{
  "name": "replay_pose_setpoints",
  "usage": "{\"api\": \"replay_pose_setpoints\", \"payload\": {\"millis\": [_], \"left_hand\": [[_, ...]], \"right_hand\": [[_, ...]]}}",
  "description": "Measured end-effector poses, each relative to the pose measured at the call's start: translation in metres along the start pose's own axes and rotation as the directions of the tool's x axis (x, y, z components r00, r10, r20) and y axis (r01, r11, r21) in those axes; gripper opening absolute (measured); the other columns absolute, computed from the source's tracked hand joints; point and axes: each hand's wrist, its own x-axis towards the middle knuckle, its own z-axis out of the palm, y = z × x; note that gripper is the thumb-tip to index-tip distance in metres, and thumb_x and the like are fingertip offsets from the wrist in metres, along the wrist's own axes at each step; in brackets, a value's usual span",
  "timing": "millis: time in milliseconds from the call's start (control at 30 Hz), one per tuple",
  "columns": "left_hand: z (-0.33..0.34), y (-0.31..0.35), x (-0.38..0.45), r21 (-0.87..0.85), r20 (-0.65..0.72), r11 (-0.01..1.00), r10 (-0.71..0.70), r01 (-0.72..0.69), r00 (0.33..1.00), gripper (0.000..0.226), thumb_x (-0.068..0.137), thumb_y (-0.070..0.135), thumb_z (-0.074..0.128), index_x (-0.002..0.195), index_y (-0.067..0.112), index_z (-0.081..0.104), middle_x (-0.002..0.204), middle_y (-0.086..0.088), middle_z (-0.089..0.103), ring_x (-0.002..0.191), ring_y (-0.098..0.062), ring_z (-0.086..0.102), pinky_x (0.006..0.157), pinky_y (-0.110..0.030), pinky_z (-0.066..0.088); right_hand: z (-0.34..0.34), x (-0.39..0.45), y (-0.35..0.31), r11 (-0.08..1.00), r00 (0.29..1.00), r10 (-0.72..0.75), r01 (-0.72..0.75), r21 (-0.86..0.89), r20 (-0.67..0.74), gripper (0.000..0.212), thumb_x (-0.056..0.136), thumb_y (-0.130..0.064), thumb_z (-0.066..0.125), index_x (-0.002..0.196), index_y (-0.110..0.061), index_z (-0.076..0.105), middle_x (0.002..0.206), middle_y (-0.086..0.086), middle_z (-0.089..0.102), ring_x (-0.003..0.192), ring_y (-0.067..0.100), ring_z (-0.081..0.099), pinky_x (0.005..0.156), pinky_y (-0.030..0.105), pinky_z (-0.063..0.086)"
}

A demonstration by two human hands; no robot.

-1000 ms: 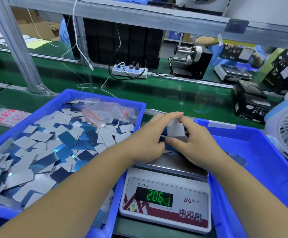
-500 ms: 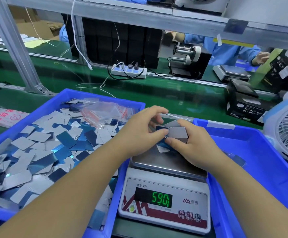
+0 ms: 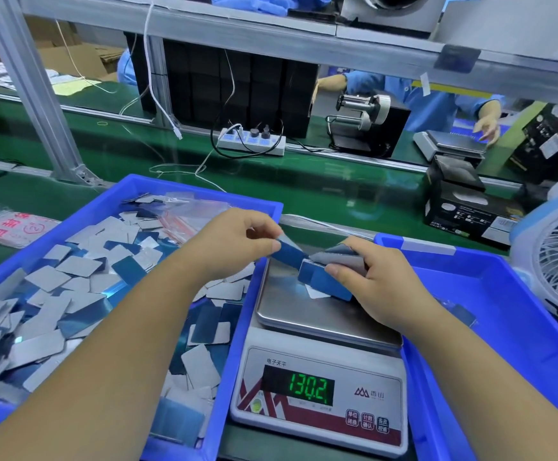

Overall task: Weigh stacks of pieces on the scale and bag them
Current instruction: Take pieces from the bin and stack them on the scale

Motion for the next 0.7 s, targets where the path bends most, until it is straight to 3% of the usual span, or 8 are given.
{"api": "replay_pose_setpoints", "payload": {"millis": [133,233,300,433,600,700], "left_hand": [[0.003,-0.001,0.004,-0.107,-0.196,0.994,-0.018,-0.003,0.981,0.026,0.092,0.013,0.065,0.077,0.034,0.067,0.070,0.016,0.067,0.053,-0.003,0.058,0.053,-0.015,0.046],[0.021,0.003,0.003,-0.081,-0.083,0.996,0.027,-0.034,0.996,0.024,0.091,0.007,0.066,0.086,0.030,0.066,0.078,0.010,0.066,0.064,-0.004,0.058,0.064,-0.018,0.044],[0.033,0.005,0.001,-0.077,-0.005,0.995,0.060,-0.060,0.998,0.028,0.091,0.004,0.066,0.092,0.032,0.067,0.081,0.008,0.064,0.070,-0.006,0.058,0.069,-0.020,0.046],[0.036,0.008,-0.002,-0.041,0.071,0.993,0.113,-0.110,0.991,0.036,0.092,0.005,0.065,0.097,0.040,0.070,0.084,0.012,0.069,0.075,0.000,0.062,0.073,-0.011,0.049],[0.023,0.011,-0.010,-0.038,0.273,0.997,0.070,-0.062,0.959,0.035,0.093,0.007,0.061,0.107,0.035,0.076,0.096,0.016,0.076,0.092,-0.001,0.070,0.086,-0.019,0.053],[0.021,0.014,-0.012,0.030,0.267,0.998,0.038,-0.048,0.963,0.037,0.089,0.014,0.054,0.109,0.037,0.076,0.103,0.017,0.075,0.100,-0.004,0.067,0.092,-0.024,0.051]], "right_hand": [[-0.004,0.001,0.005,0.999,0.999,0.021,-0.020,0.036,-0.032,0.017,0.090,-0.025,0.069,0.089,-0.041,0.063,0.075,-0.022,0.065,0.065,0.003,0.053,0.056,0.011,0.038],[-0.004,0.000,0.002,0.993,0.998,-0.005,0.012,0.116,-0.059,0.020,0.086,-0.030,0.067,0.087,-0.049,0.061,0.064,-0.019,0.060,0.055,0.003,0.047,0.050,0.011,0.036],[-0.001,0.000,-0.001,0.991,0.998,-0.017,0.024,0.131,-0.058,0.017,0.086,-0.028,0.066,0.087,-0.045,0.062,0.065,-0.019,0.059,0.056,0.003,0.048,0.051,0.010,0.036],[0.001,0.001,-0.001,0.995,0.998,-0.038,0.043,0.085,-0.059,0.027,0.089,-0.015,0.069,0.086,-0.041,0.061,0.077,-0.024,0.061,0.067,-0.001,0.054,0.059,0.008,0.037],[0.002,0.003,0.001,0.999,0.996,-0.037,0.037,-0.007,-0.079,0.011,0.090,-0.019,0.069,0.092,-0.030,0.068,0.083,-0.016,0.064,0.083,0.000,0.057,0.068,0.008,0.038],[0.006,0.002,0.001,0.997,0.996,-0.060,0.057,-0.047,-0.060,0.014,0.090,-0.017,0.069,0.092,-0.031,0.068,0.085,-0.014,0.062,0.084,-0.002,0.055,0.071,0.007,0.037]]}}
